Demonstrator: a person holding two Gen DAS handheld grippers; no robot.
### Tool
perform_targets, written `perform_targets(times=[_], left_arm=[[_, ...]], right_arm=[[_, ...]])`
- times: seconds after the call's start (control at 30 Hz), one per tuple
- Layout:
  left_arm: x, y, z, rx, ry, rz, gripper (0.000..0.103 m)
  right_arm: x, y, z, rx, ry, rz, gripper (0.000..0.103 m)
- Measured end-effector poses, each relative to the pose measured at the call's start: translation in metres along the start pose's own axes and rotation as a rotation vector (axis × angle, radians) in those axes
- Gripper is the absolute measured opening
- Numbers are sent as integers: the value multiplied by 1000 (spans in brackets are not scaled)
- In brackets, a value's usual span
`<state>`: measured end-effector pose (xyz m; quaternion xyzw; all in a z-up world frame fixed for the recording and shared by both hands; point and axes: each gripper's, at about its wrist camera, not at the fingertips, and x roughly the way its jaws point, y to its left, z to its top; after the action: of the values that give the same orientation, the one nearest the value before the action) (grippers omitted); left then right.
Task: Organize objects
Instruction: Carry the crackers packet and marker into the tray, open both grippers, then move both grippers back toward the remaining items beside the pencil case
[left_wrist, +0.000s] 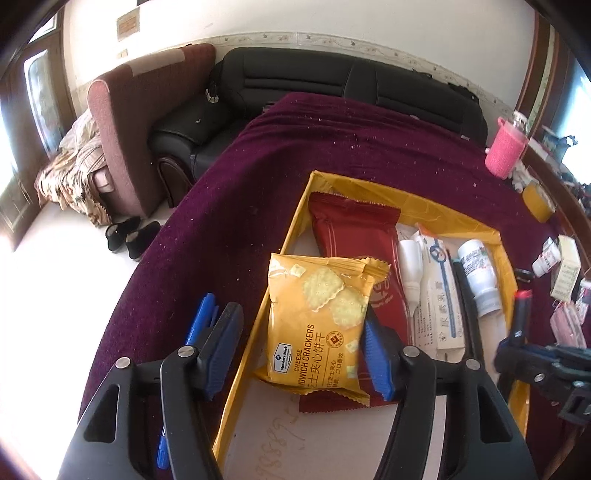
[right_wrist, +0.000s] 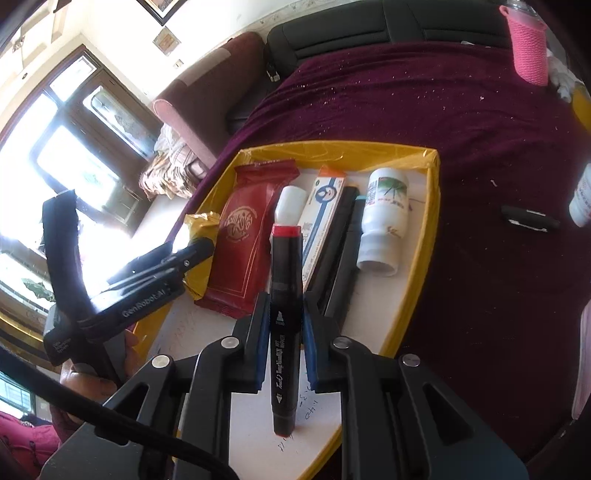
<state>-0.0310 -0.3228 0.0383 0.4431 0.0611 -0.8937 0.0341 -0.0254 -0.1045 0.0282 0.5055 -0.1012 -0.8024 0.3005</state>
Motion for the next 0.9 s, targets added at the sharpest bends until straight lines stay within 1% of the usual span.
perform_targets(times=[0.13, 0.23, 0.3, 0.33, 0.4, 0.5, 0.6, 0.63, 0.7, 0.73, 0.77, 0.9], left_arm=[[-20, 2, -5, -20, -39, -33, 57], [-42, 2, -9, -30, -89, -52, 58], [-56, 4, -13, -47, -121, -61, 66], [-62, 6, -14, -63, -136, -72, 68], [-70, 11, -16, -82, -150, -87, 68], [-80, 15, -20, -98, -163, -94, 68], [-87, 15, -26, -106, -167, -90, 68], [-89, 15, -27, -108, -170, -90, 68], [-95, 14, -31, -109, -182, -91, 68], [-97, 12, -33, -109, -186, -93, 69], [-99, 9, -35, -109, -188, -101, 72], [-106, -8, -46, -101, -187, -169, 73]], right_arm=[[9, -1, -4, 16, 34, 7, 14], [16, 1, -8, 27, 62, 18, 14], [18, 5, -10, 13, 63, -2, 14], [19, 6, -10, 10, 67, 3, 14], [23, 8, -11, 16, 87, 27, 14], [30, 11, -14, 11, 101, 5, 14], [26, 10, -15, 23, 94, 4, 15], [22, 10, -15, 24, 88, 8, 18], [4, 9, -16, 6, 50, -14, 30], [-6, 8, -16, -7, 24, -35, 42], [-19, 7, -17, -21, -5, -61, 52], [-82, -8, -21, -58, -144, -179, 64]])
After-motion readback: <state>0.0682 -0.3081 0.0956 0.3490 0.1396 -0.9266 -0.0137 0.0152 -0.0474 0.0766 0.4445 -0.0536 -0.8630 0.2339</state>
